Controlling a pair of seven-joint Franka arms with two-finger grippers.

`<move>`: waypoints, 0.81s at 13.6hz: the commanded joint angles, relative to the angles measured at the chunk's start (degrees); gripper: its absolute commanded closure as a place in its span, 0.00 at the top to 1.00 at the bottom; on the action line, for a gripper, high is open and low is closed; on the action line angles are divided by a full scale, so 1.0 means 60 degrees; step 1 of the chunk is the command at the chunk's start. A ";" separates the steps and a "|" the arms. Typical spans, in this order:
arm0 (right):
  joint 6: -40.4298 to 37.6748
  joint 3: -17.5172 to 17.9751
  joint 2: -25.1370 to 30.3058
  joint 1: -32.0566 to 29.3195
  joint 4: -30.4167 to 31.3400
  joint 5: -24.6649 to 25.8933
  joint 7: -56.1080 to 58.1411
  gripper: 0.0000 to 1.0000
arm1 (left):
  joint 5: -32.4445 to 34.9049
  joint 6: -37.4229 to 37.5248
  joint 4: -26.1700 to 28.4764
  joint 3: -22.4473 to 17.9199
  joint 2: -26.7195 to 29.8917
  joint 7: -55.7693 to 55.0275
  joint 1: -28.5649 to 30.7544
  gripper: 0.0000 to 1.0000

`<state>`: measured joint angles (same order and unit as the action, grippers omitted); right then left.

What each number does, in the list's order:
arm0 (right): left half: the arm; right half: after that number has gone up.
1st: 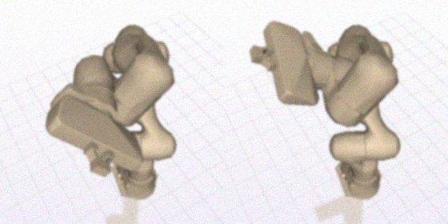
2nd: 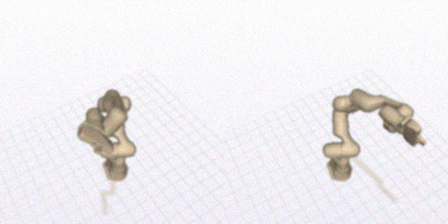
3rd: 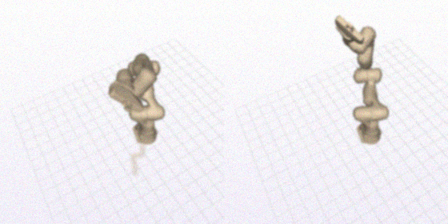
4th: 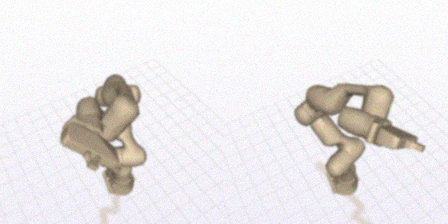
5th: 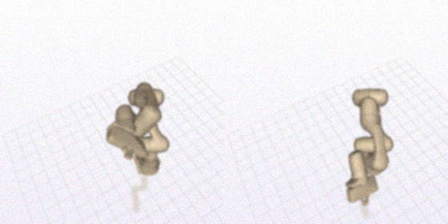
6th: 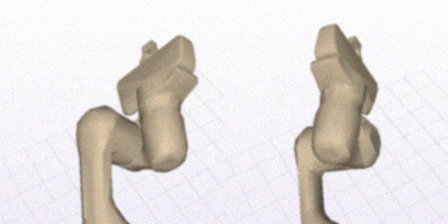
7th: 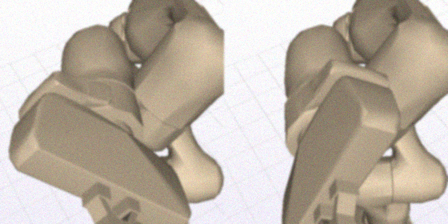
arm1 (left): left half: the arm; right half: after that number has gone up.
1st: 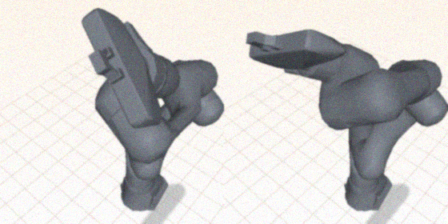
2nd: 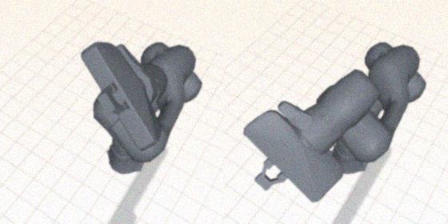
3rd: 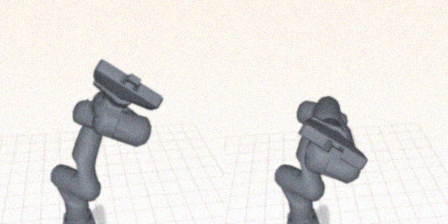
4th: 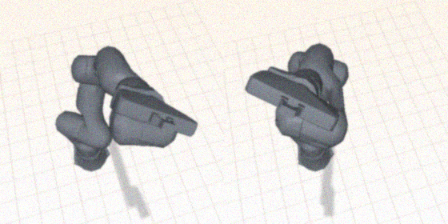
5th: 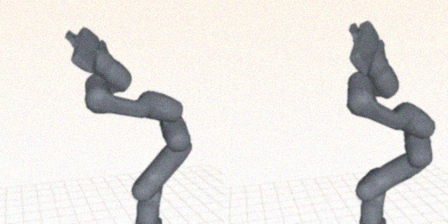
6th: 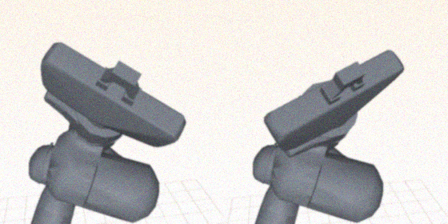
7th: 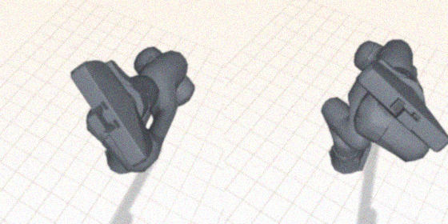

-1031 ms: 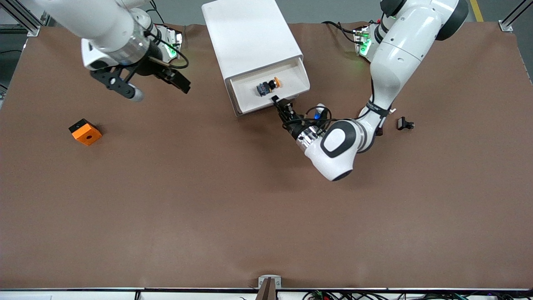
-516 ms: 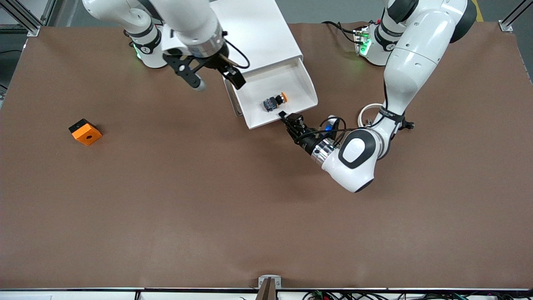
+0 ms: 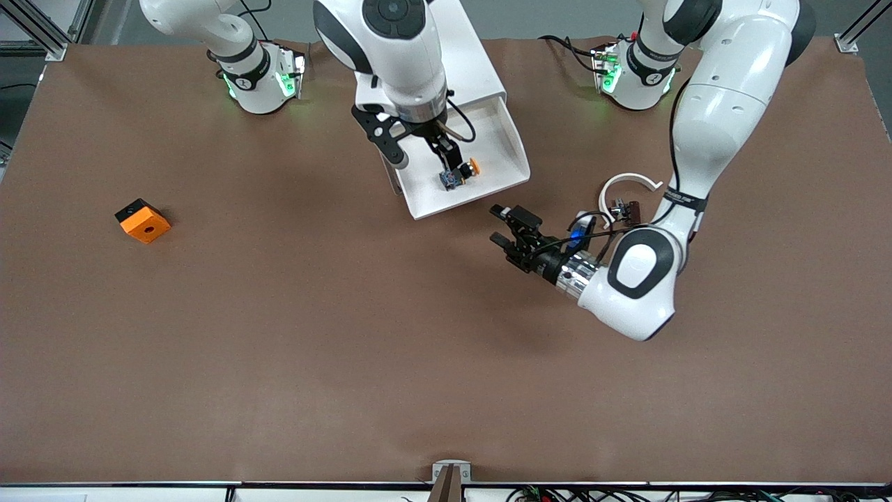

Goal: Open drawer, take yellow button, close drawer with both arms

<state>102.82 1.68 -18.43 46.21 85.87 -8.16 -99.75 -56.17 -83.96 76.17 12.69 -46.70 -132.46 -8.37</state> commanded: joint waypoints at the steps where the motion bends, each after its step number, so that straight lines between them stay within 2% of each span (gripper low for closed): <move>1: 0.0482 -0.0061 -0.0589 0.0076 -0.0351 0.0101 -0.0235 1.00 | 0.0935 0.0456 -0.0711 0.0053 -0.0010 0.0279 0.0266 1.00; 4: 0.0705 -0.0076 -0.0868 -0.0011 -0.0351 0.0115 -0.0206 1.00 | 0.2137 0.0618 -0.1005 0.0082 0.0253 0.1258 0.0529 1.00; 8: 0.0764 -0.0061 -0.1030 0.0076 -0.0337 0.0086 -0.0220 1.00 | 0.2328 0.0765 -0.1196 0.0067 0.0576 0.3322 0.1130 1.00; 11: 0.0778 -0.0061 -0.1234 0.0163 -0.0337 0.0042 -0.0221 1.00 | 0.3758 0.0751 -0.1298 0.0067 0.0810 0.4961 0.1058 1.00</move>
<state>107.60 1.34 -24.27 46.41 85.33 -8.09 -99.85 -38.83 -79.84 68.81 12.83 -43.16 -107.92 -1.37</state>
